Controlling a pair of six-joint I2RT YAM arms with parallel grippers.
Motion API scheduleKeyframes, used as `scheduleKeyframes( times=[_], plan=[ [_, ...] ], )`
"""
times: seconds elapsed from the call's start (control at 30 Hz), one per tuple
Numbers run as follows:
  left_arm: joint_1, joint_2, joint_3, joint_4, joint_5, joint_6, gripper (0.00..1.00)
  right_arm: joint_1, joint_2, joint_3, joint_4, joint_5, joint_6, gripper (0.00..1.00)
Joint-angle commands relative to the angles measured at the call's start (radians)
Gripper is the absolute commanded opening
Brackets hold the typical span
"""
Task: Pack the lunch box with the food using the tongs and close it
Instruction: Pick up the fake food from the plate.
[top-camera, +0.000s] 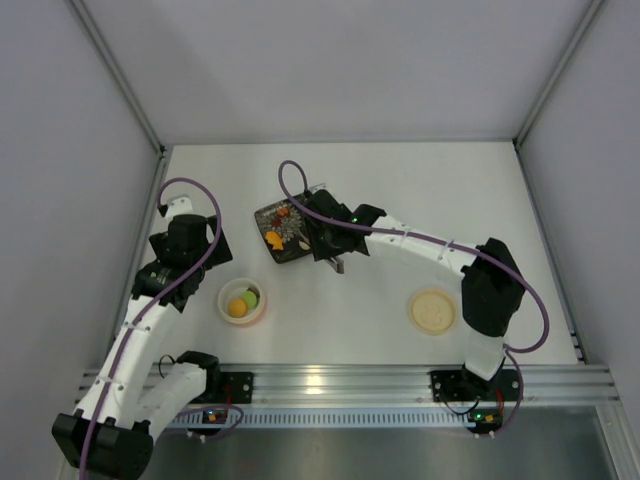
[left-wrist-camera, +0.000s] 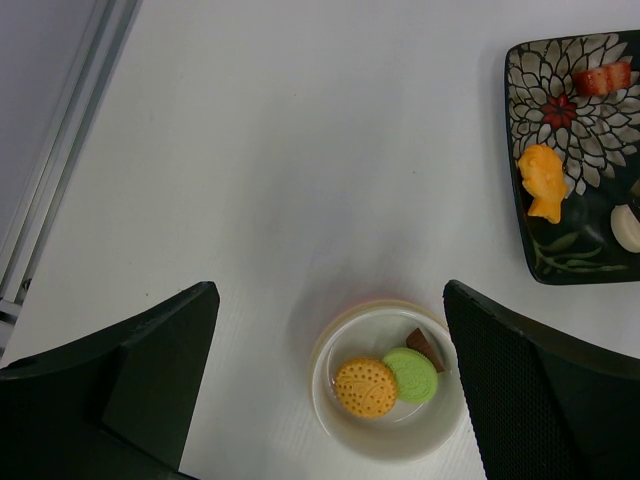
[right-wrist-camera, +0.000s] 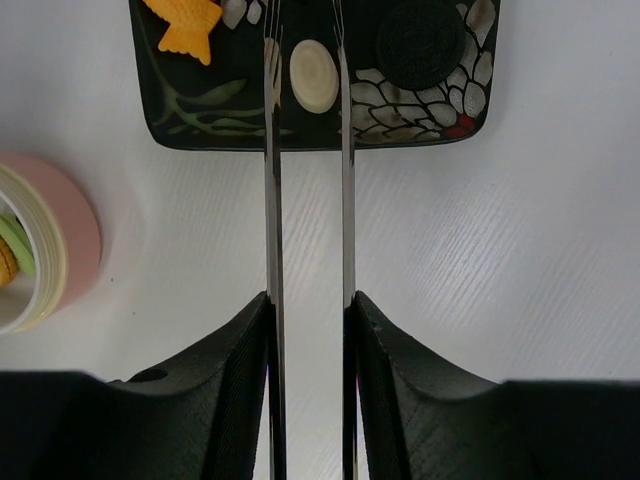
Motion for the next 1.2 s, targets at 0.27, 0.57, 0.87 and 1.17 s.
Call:
scheduleKeyframes(
  times=[0.27, 0.57, 0.87, 1.17],
  plan=[
    [0.004, -0.015, 0.006, 0.017, -0.006, 0.008, 0.99, -0.017, -0.025, 0.015, 0.000, -0.002, -0.006, 0.38],
    [0.004, -0.015, 0.006, 0.017, -0.006, 0.007, 0.99, -0.014, -0.015, -0.007, 0.005, -0.006, 0.000, 0.38],
    [0.004, -0.015, 0.006, 0.016, -0.004, 0.008, 0.99, -0.015, -0.016, -0.033, 0.012, -0.006, 0.006, 0.38],
    [0.004, -0.016, 0.006, 0.016, -0.006, 0.007, 0.99, -0.009, -0.019, -0.053, 0.026, -0.018, 0.011, 0.37]
  ],
)
